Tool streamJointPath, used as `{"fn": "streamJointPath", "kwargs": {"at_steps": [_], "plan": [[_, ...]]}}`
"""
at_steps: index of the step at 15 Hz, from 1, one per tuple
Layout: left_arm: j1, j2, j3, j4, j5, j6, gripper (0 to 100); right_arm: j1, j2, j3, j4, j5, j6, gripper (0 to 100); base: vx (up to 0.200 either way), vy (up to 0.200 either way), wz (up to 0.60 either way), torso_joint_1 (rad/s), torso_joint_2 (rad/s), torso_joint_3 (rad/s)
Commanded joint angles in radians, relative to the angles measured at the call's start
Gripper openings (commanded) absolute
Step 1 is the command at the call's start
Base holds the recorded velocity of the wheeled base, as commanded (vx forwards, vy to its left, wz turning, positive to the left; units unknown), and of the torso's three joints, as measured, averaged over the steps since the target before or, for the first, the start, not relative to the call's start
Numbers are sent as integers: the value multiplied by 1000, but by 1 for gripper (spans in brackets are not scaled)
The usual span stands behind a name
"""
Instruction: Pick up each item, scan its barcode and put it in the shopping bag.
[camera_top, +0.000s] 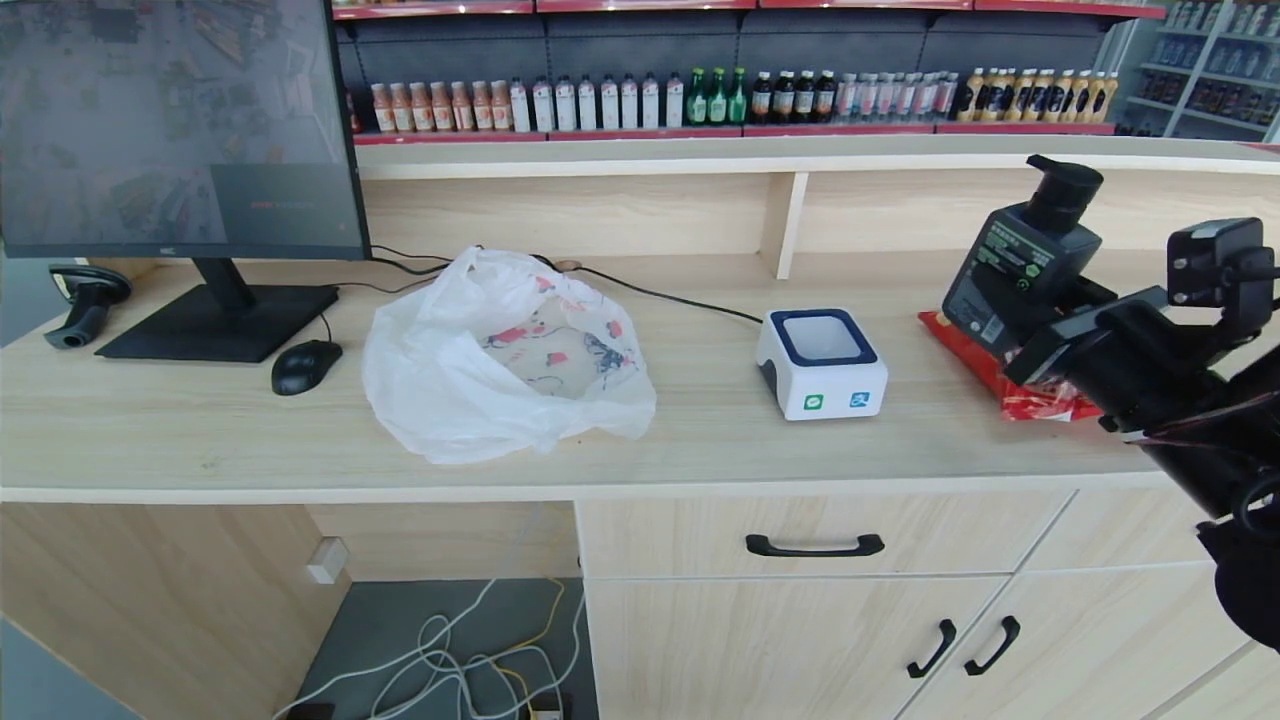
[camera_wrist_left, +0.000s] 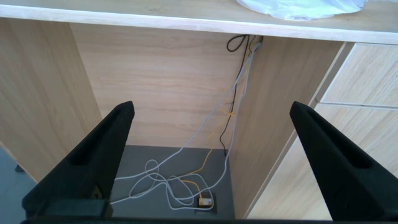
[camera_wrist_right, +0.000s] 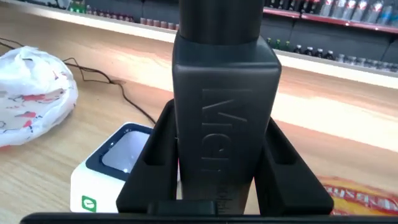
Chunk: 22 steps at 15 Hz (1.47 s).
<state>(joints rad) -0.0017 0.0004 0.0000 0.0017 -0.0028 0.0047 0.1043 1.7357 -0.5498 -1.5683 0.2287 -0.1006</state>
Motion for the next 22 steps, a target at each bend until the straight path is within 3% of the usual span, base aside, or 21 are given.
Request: {"fn": "streamJointPath", "kwargs": {"at_steps": [1, 4, 7, 13, 22], "plan": [[0, 0, 0, 0, 1, 0, 100, 5, -58, 51, -3, -51, 42, 0, 0, 0, 0, 0, 0, 0], [0, 0, 0, 0, 0, 0, 100, 8, -78, 59, -3, -124, 104, 0, 0, 0, 0, 0, 0, 0], [0, 0, 0, 0, 0, 0, 100, 6, -88, 60, -3, -127, 107, 0, -200, 0, 0, 6, 7, -1], [0, 0, 0, 0, 0, 1, 100, 6, -85, 54, -3, -127, 119, 0, 0, 0, 0, 0, 0, 0], [0, 0, 0, 0, 1, -5, 100, 6, -55, 53, -3, -127, 119, 0, 0, 200, 0, 5, 4, 3]]}}
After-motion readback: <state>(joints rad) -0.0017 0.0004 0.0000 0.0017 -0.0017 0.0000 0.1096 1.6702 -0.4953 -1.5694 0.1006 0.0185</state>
